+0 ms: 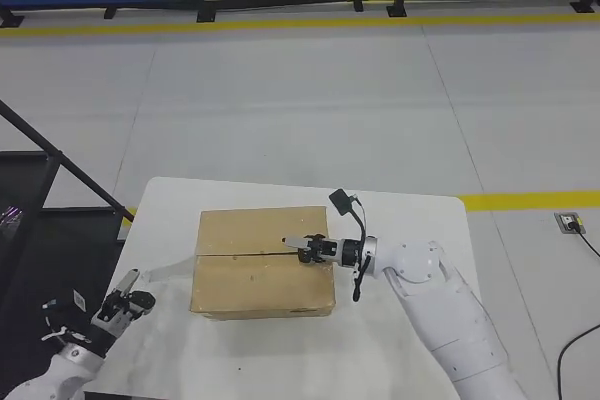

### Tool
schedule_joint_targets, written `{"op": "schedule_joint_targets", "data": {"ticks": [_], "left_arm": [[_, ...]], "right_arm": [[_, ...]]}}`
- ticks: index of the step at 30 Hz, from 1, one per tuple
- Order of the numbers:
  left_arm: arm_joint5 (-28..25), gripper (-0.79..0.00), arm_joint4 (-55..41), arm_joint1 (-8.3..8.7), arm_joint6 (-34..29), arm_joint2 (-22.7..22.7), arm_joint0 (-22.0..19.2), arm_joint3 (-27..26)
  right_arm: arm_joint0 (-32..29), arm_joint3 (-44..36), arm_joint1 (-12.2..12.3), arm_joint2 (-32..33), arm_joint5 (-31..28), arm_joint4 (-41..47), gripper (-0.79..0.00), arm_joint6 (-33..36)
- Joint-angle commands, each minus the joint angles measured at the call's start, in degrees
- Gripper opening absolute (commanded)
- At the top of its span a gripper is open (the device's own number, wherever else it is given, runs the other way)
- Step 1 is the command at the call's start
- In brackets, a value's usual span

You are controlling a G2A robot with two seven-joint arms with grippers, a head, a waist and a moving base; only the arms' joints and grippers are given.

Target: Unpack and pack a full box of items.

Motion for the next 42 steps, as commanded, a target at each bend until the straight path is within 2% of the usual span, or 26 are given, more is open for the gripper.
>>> {"op": "schedule_joint_targets", "data": {"ticks": [1,8,14,20,25,31,36,42], "left_arm": [[0.4,0.000,-1.6,-0.46,1.8,2.6,-1.5,2.7],[4.6,0.000,-3.6,-1.86,6.7,8.9,-7.6,7.9],[5.5,0.000,-3.4,-3.03,10.3,13.3,-13.8,12.3],[8.3,0.000,-3.6,-3.97,10.9,16.4,-20.3,17.3],[6.8,0.000,-3.4,-4.63,12.7,17.5,-23.4,20.1],[1.7,0.000,-2.5,-4.41,14.0,14.1,-22.4,18.4],[-4.4,0.000,2.7,-3.92,15.0,10.9,-18.8,12.7],[-5.7,0.000,9.3,-3.70,18.2,8.6,-15.6,4.8]], "right_arm": [[0.0,0.0,0.0,0.0,0.0,0.0,0.000,0.0],[0.0,0.0,0.0,0.0,0.0,0.0,0.000,0.0],[0.0,0.0,0.0,0.0,0.0,0.0,0.000,0.0],[0.0,0.0,0.0,0.0,0.0,0.0,0.000,0.0],[0.0,0.0,0.0,0.0,0.0,0.0,0.000,0.0],[0.0,0.0,0.0,0.0,0.0,0.0,0.000,0.0],[0.0,0.0,0.0,0.0,0.0,0.0,0.000,0.0],[0.0,0.0,0.0,0.0,0.0,0.0,0.000,0.0]]}}
